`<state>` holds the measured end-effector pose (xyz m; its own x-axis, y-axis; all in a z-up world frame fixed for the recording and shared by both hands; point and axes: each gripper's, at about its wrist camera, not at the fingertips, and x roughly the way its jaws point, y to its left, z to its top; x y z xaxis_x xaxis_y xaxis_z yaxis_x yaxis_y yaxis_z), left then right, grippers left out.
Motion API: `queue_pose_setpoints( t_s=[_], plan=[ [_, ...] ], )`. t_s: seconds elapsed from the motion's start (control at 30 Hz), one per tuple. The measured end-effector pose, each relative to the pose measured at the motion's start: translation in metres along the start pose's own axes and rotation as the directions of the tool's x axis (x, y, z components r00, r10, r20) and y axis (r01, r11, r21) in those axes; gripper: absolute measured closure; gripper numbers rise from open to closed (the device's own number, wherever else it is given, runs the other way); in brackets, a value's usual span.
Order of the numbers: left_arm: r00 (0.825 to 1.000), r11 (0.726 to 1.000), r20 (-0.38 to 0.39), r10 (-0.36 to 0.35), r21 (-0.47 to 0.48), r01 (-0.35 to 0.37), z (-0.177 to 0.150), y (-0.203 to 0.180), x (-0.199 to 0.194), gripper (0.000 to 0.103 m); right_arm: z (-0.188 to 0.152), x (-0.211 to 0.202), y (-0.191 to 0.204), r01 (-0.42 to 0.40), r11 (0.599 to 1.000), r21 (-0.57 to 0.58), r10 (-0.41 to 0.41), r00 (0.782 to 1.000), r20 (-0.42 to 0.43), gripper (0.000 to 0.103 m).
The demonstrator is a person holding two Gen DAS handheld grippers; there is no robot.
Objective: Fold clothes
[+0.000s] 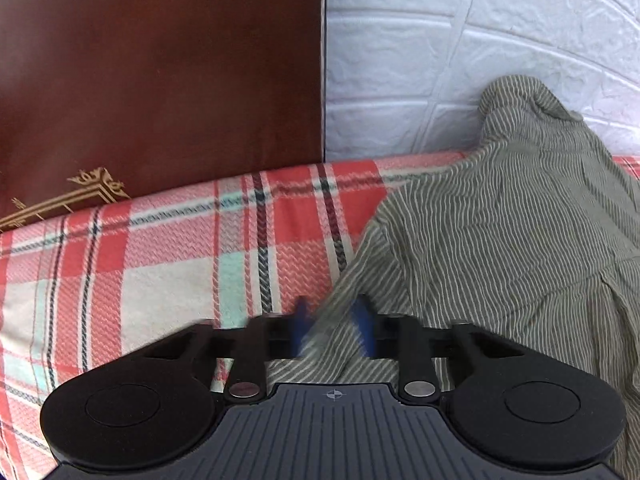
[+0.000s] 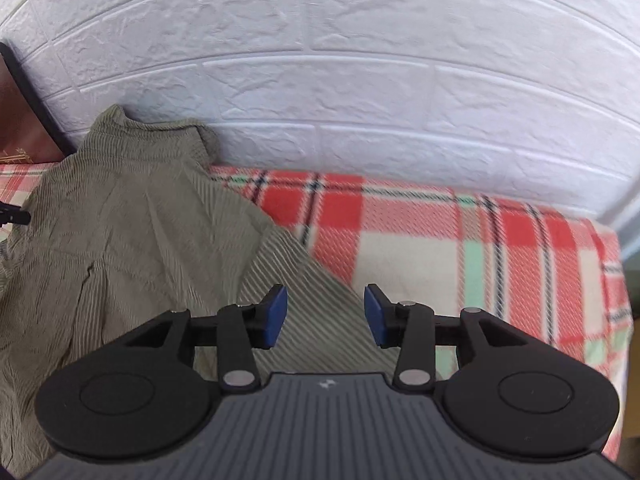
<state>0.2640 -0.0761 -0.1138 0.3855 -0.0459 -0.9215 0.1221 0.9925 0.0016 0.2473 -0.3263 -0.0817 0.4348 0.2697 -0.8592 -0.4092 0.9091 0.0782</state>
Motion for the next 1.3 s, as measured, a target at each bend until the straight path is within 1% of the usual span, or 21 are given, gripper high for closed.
queue_pose_setpoints(
  t_s=[0.07,0.17,0.27,0.47,0.53,0.57,0.6,0.63,0.7,0.8,0.87,0.97,1.07,1.17,1.23,1.27,1.3],
  plan=[
    [1.0,1.0,-0.004,0.008,0.023,-0.008,-0.001,-0.002,0.0,0.103,0.007,0.01,0.007,-0.009,1.0,-0.027,0.009,1.0,-0.007,0.056],
    [0.999,0.999,0.027,0.037,0.03,-0.038,-0.001,-0.002,-0.006,0.103,0.017,0.023,0.013,-0.017,0.998,-0.059,0.016,1.0,-0.022,0.056],
    [0.996,0.998,0.057,0.069,0.006,-0.07,0.002,0.004,-0.009,0.103,0.024,0.033,0.015,-0.028,0.997,-0.074,0.024,0.999,-0.042,0.056],
    [0.994,0.995,0.054,0.096,-0.015,-0.095,0.006,0.009,-0.003,0.103,0.028,0.047,0.01,-0.05,0.997,-0.064,0.044,0.995,-0.088,0.056],
    [0.994,0.995,0.052,0.097,-0.013,-0.097,0.006,0.007,-0.001,0.103,0.028,0.049,0.009,-0.06,0.996,-0.06,0.055,0.994,-0.097,0.058],
    [0.994,0.995,0.052,0.099,-0.01,-0.099,0.006,0.007,-0.001,0.103,0.029,0.049,0.008,-0.07,0.996,-0.053,0.065,0.993,-0.1,0.069],
    [0.993,0.995,0.052,0.101,-0.006,-0.101,0.005,0.006,0.0,0.103,0.029,0.049,0.007,-0.08,0.996,-0.046,0.075,0.992,-0.104,0.086],
    [0.993,0.995,0.053,0.103,-0.004,-0.103,0.004,0.006,0.0,0.103,0.03,0.048,0.006,-0.091,0.995,-0.039,0.086,0.99,-0.107,0.092],
    [0.993,0.994,0.06,0.107,-0.007,-0.106,0.004,0.005,-0.001,0.103,0.031,0.044,0.005,-0.076,0.996,-0.04,0.073,0.995,-0.073,0.097],
    [0.991,0.993,0.069,0.114,-0.014,-0.113,0.005,0.006,-0.001,0.103,0.035,0.039,0.002,-0.04,0.999,-0.02,0.039,0.999,-0.006,0.098],
    [0.989,0.991,0.074,0.131,-0.02,-0.13,0.006,0.007,0.0,0.103,0.039,0.039,0.001,-0.014,1.0,-0.01,0.014,1.0,0.017,0.098],
    [0.982,0.985,0.082,0.168,-0.051,-0.164,0.008,0.014,0.003,0.103,0.044,0.043,0.0,0.023,1.0,-0.017,-0.023,0.999,0.023,0.099],
    [0.983,0.983,0.07,0.17,-0.086,-0.164,0.011,0.023,0.006,0.103,0.044,0.051,0.001,0.041,0.999,-0.015,-0.041,0.999,0.011,0.099],
    [0.988,0.99,0.079,0.133,-0.06,-0.128,0.012,0.02,0.002,0.103,0.043,0.061,0.004,0.056,0.998,-0.012,-0.056,0.998,-0.003,0.098],
    [0.991,0.994,0.086,0.103,-0.039,-0.1,0.013,0.016,-0.001,0.09,0.043,0.06,0.008,0.073,0.997,-0.02,-0.073,0.997,0.016,0.093],
    [0.992,0.996,0.09,0.088,-0.029,-0.085,0.013,0.015,-0.003,0.079,0.043,0.056,0.008,0.089,0.996,-0.02,-0.089,0.995,0.038,0.08],
    [0.993,0.997,0.093,0.072,-0.018,-0.071,0.014,0.013,-0.005,0.078,0.043,0.052,0.009,0.107,0.994,-0.019,-0.106,0.993,0.06,0.068]
  ],
)
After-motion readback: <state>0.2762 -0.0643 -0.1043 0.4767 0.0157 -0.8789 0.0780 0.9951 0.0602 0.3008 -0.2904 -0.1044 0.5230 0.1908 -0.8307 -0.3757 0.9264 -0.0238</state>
